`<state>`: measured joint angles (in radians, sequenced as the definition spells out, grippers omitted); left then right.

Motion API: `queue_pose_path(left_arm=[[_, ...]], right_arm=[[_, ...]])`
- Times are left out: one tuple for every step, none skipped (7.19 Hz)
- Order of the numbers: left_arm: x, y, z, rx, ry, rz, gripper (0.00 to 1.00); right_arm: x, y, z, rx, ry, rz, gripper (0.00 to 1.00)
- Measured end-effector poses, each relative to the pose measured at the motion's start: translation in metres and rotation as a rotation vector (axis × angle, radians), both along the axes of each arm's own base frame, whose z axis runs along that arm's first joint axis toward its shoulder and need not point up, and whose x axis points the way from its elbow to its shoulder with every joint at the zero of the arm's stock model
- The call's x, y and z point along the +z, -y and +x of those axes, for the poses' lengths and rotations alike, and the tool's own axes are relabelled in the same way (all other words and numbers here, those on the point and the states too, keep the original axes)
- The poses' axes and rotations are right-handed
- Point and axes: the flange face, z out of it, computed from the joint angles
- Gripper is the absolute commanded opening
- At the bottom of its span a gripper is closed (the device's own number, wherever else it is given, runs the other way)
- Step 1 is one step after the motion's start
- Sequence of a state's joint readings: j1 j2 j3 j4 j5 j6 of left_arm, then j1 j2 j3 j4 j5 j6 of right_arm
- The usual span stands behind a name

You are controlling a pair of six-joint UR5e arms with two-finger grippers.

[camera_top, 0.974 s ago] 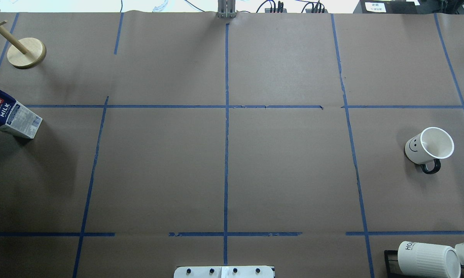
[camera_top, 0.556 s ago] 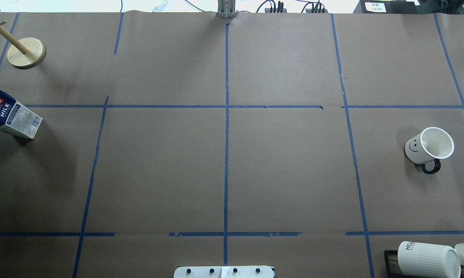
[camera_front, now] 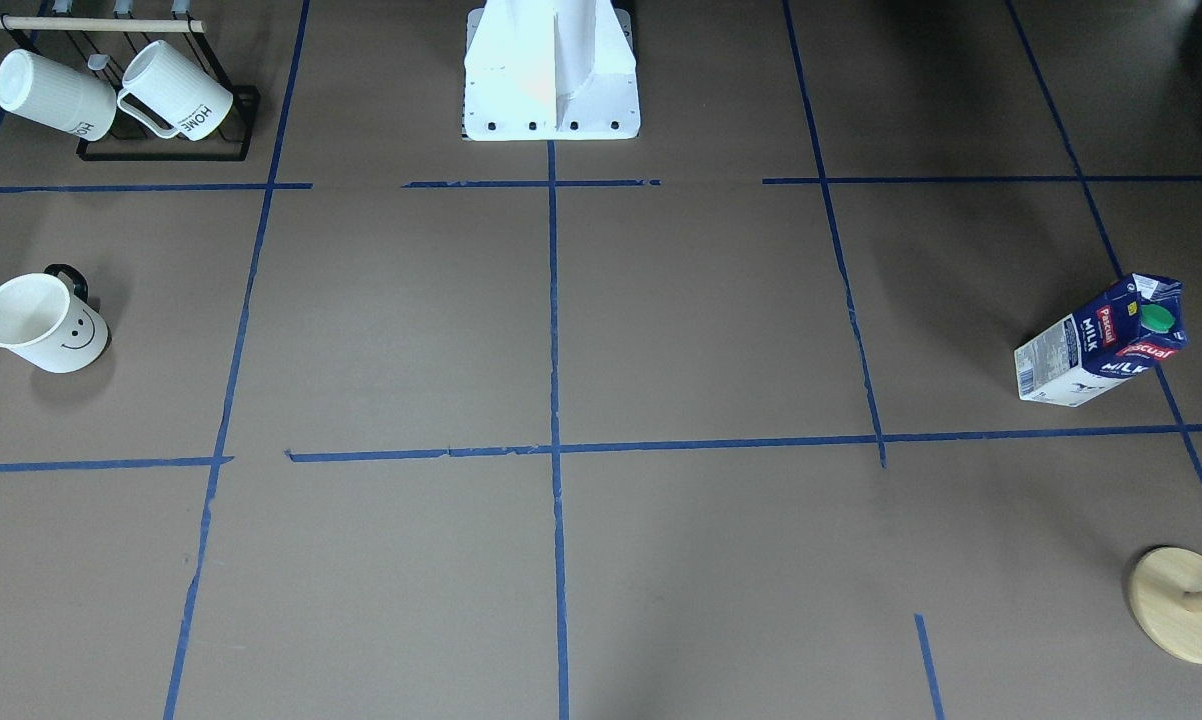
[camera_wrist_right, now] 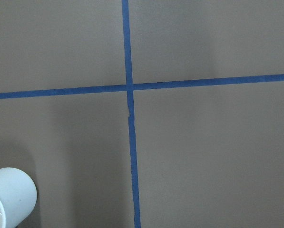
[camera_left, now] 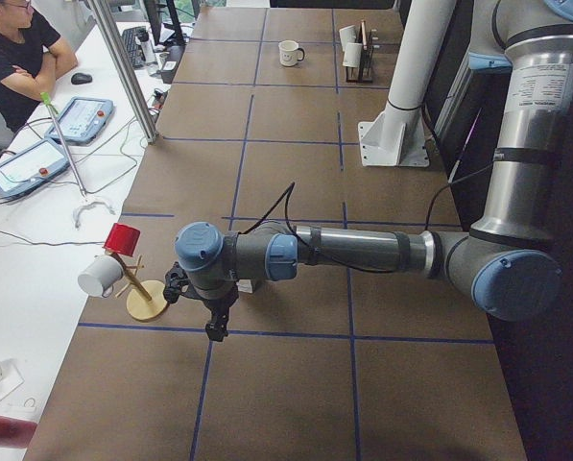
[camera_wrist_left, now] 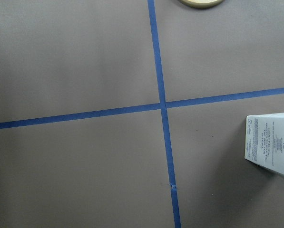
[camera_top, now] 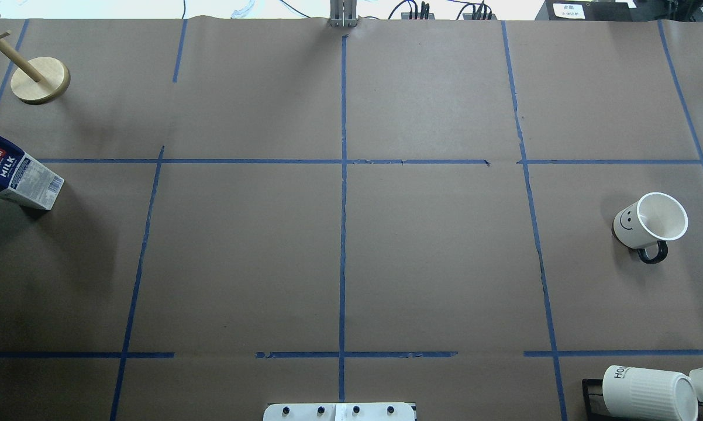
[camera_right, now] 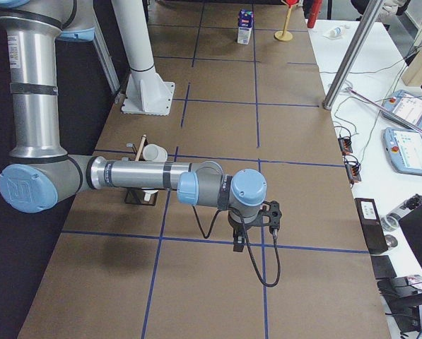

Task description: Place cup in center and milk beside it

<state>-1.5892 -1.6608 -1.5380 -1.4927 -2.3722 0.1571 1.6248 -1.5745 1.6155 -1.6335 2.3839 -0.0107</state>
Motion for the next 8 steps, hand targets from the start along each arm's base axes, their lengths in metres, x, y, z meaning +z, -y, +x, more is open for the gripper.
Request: queue_pose_path(left_arm=[[-0.002, 0.0, 0.0, 0.0, 0.0, 0.003, 1.0], [-0.003, 0.0, 0.0, 0.0, 0.0, 0.005, 1.0], [-0.004, 0.0, 0.0, -0.001, 0.0, 0.006, 1.0], [-0.005, 0.0, -0.001, -0.001, -0.001, 0.007, 1.0], [-0.005, 0.0, -0.001, -0.002, -0.001, 0.007, 1.0], [-0.004, 0.0, -0.001, -0.002, -0.001, 0.007, 1.0], [-0.004, 0.0, -0.001, -0.002, -0.001, 0.007, 1.0], [-0.005, 0.0, -0.001, -0.003, 0.0, 0.008, 1.0]], right_arm=[[-0.011, 0.01, 0.0, -0.001, 0.0, 0.023, 1.0], [-0.016, 0.012, -0.004, -0.007, 0.003, 0.035, 1.0], [-0.013, 0.006, -0.01, -0.005, 0.004, 0.053, 1.0], [-0.008, -0.003, -0.02, 0.026, 0.007, 0.076, 1.0], [-0.01, -0.008, -0.04, 0.081, 0.025, 0.09, 1.0], [-0.018, -0.009, -0.071, 0.121, 0.055, 0.08, 1.0], [-0.03, -0.01, -0.105, 0.13, 0.082, 0.061, 1.0], [-0.044, -0.012, -0.134, 0.124, 0.102, 0.045, 1.0]])
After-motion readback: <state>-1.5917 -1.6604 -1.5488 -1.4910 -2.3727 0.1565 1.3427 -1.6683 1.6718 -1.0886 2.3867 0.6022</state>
